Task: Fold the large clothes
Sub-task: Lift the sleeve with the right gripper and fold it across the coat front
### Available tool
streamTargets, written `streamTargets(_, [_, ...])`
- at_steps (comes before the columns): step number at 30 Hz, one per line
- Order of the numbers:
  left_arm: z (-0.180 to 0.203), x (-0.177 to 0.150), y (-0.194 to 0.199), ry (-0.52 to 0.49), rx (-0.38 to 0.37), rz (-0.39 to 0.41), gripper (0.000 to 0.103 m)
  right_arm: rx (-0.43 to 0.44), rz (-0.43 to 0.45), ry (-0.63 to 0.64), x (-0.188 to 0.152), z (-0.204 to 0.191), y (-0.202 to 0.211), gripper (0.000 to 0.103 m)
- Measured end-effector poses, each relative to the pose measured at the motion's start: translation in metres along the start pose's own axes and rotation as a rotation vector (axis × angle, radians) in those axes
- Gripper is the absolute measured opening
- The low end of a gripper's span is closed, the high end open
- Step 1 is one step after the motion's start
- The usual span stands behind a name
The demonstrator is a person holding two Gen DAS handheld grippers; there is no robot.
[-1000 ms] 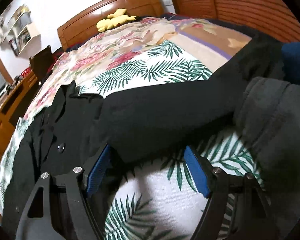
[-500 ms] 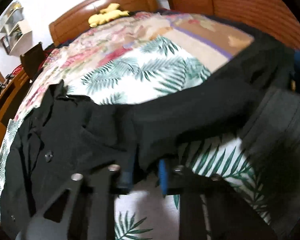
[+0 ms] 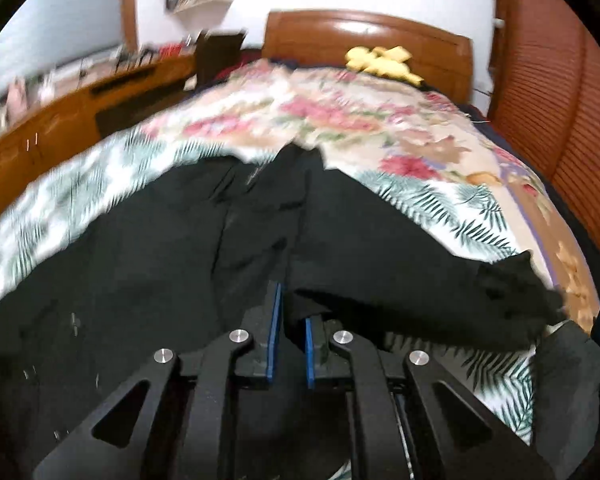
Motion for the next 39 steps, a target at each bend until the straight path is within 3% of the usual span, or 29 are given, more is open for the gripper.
streamTargets(2, [0.002,0.0,0.0,-0.007,0.002,0.0,0.057,-0.03,-0.028,0.04,-0.007,-0.009,-0.003,0.026])
streamTargets(3, [0.002,0.0,0.0,-0.009,0.005,-0.001,0.057,-0.026,-0.03,0.045,-0.009,-0.012,-0.003,0.039])
streamTargets(4, [0.002,-0.001,-0.001,-0.009,0.005,-0.002,0.057,-0.017,-0.025,0.042,-0.01,-0.013,-0.001,0.044])
streamTargets(10, [0.005,0.0,-0.001,-0.009,0.0,-0.003,0.057,-0.009,0.03,0.021,0.003,-0.008,0.03,0.044])
streamTargets(15, [0.009,0.0,-0.003,-0.015,-0.01,-0.001,0.057,-0.059,0.065,-0.019,0.014,0.014,0.05,0.046])
streamTargets(18, [0.011,0.0,-0.004,-0.016,-0.015,0.0,0.057,-0.087,0.048,-0.083,0.013,0.037,0.044,0.079])
streamTargets(30, [0.013,0.0,-0.008,-0.022,-0.018,-0.008,0.057,-0.252,-0.101,-0.34,-0.033,0.129,-0.004,0.08])
streamTargets(39, [0.013,0.001,-0.007,-0.022,-0.019,-0.01,0.057,-0.29,-0.149,-0.52,-0.065,0.17,-0.026,0.08])
Point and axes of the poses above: each gripper's, at about its wrist camera, not at the fingertips, and y roughly against the way its jaws point, z to its right, x to its top, the point moved 3 cm from there along -y, roughly the way its jaws point, and after that the axes turned 8 degrees about z, right-handed, at the moved point
